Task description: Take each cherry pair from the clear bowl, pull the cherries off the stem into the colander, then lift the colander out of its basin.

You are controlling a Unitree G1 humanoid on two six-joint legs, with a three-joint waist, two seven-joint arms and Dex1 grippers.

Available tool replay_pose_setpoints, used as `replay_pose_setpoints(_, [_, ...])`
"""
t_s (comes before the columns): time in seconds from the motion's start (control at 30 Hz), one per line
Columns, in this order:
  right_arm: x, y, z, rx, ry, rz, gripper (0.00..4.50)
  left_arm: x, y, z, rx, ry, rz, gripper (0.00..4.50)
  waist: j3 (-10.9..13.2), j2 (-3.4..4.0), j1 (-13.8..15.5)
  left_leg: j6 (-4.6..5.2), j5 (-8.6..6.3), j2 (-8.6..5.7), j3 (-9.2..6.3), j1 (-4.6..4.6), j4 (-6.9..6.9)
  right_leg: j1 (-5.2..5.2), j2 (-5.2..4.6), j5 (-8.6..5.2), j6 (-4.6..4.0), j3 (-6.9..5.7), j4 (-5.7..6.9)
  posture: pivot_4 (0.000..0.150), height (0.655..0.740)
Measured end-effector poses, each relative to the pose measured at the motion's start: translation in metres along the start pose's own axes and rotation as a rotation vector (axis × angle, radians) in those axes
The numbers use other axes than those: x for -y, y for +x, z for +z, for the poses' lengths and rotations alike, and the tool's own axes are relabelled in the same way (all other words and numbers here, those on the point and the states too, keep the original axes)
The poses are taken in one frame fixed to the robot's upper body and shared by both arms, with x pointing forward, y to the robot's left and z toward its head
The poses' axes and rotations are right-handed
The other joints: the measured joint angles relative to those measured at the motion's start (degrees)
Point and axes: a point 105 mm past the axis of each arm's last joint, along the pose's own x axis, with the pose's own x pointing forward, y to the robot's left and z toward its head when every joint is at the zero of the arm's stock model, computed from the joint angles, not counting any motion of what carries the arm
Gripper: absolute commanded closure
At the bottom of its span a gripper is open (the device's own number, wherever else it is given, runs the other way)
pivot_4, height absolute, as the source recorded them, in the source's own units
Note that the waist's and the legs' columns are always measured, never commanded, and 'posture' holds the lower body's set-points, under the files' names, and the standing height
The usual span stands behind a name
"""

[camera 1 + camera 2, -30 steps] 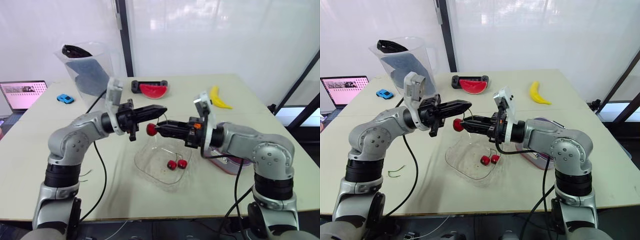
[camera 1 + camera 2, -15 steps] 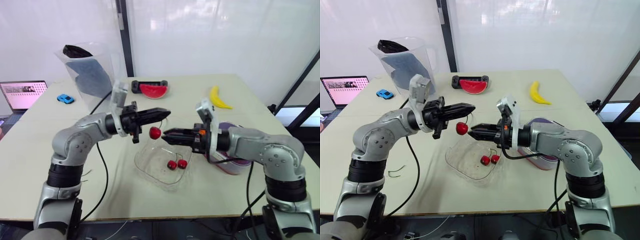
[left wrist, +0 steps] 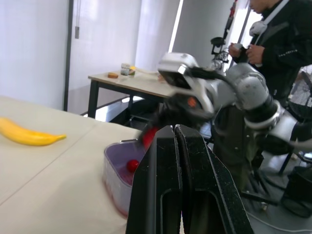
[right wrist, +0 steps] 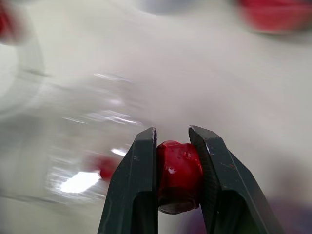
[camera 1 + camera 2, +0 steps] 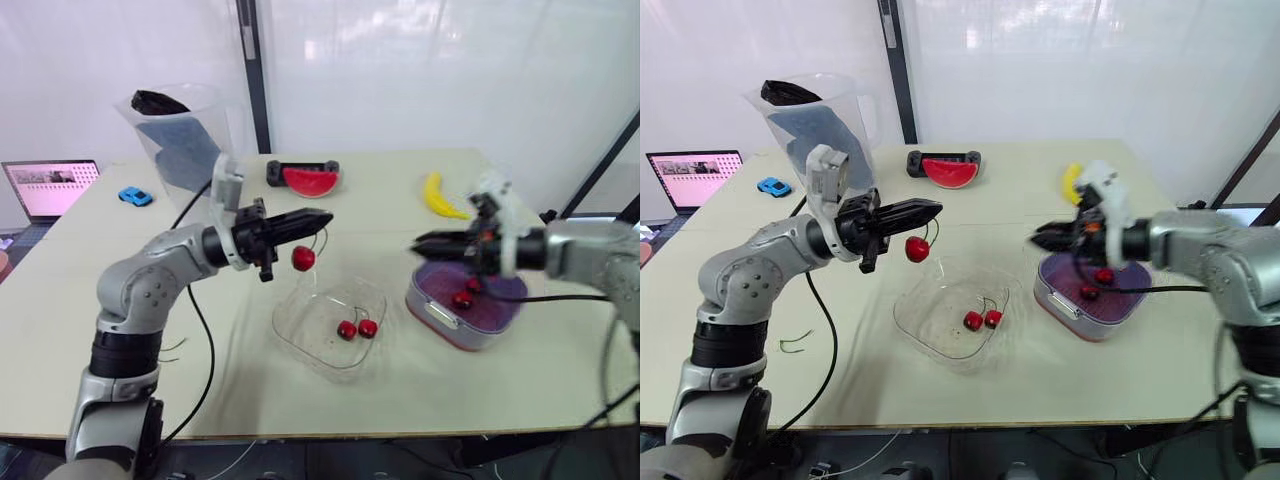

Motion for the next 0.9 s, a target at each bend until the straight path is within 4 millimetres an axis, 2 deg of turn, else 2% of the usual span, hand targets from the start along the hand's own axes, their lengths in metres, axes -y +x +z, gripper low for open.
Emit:
replay_pose_setpoints(0.1, [0.017,0.0,-0.023,-0.097,-0.069,-0.042,3.57,0.001,0.0,0.0,0.003,0.005,-0.001,4.5,0.0,0.0,-0.39,0.0,0.0,0.03,0.02,0.03,-0.04,0.0,0.02,0.0,0.0,0.02,0.0,0.15,0.74])
replay_pose_setpoints(0.2, [0.017,0.011,-0.049,-0.164,-0.073,-0.019,3.57,0.002,0.001,0.0,0.004,0.013,-0.003,4.5,0.0,0.0,-0.52,-0.01,0.01,0.05,0.03,0.03,-0.08,-0.04,0.02,0.0,0.0,0.06,0.01,0.15,0.74])
replay_pose_setpoints(0.3, [0.013,0.024,-0.061,-0.171,-0.061,0.003,3.57,0.004,0.002,-0.001,-0.002,0.022,-0.007,4.5,0.0,0.01,-0.36,-0.04,0.02,0.04,0.02,0.03,-0.07,-0.04,0.0,0.0,0.0,0.06,0.01,0.15,0.74])
replay_pose_setpoints(0.4, [0.013,0.027,-0.065,-0.18,-0.069,0.001,2.64,0.004,0.001,-0.005,-0.005,0.016,0.001,4.5,0.01,0.0,0.1,-0.05,0.03,0.04,-0.01,0.0,0.01,0.0,-0.01,0.0,0.0,0.05,0.0,0.15,0.74])
replay_pose_setpoints(0.57, [0.014,0.025,-0.063,-0.177,-0.041,-0.008,0.3,0.005,0.001,-0.005,-0.009,0.016,-0.007,4.5,0.01,0.0,0.29,-0.05,0.03,0.03,-0.01,0.0,0.03,0.02,-0.01,0.0,0.0,0.05,-0.01,0.15,0.74])
replay_pose_setpoints(0.6, [0.014,0.023,-0.062,-0.178,-0.037,-0.005,0.09,0.005,0.001,-0.005,-0.01,0.017,-0.01,4.5,0.01,0.0,0.3,-0.05,0.03,0.03,-0.01,0.0,0.03,0.01,-0.01,0.0,0.0,0.05,-0.02,0.15,0.74])
replay_pose_setpoints(0.73, [0.007,0.003,-0.052,-0.208,-0.08,0.043,0.09,0.004,0.004,-0.003,-0.012,0.022,-0.021,4.5,0.02,0.02,0.87,-0.03,0.02,0.02,0.0,0.0,0.02,0.02,-0.01,0.0,0.0,0.04,-0.04,0.15,0.74])
replay_pose_setpoints(0.83, [0.002,-0.013,-0.035,-0.177,-0.072,0.081,0.09,0.004,0.006,-0.001,-0.012,0.028,-0.027,4.5,0.02,0.02,0.89,-0.02,0.01,0.03,0.01,0.02,0.01,0.06,0.0,0.0,0.0,0.04,-0.1,0.15,0.74])
replay_pose_setpoints(0.9, [-0.006,-0.02,-0.014,-0.094,-0.048,0.133,0.09,0.003,0.007,-0.003,-0.009,0.017,-0.033,4.5,0.02,0.02,0.84,-0.02,0.01,0.04,0.02,0.03,0.01,0.06,0.0,0.0,0.0,0.05,-0.1,0.15,0.74])
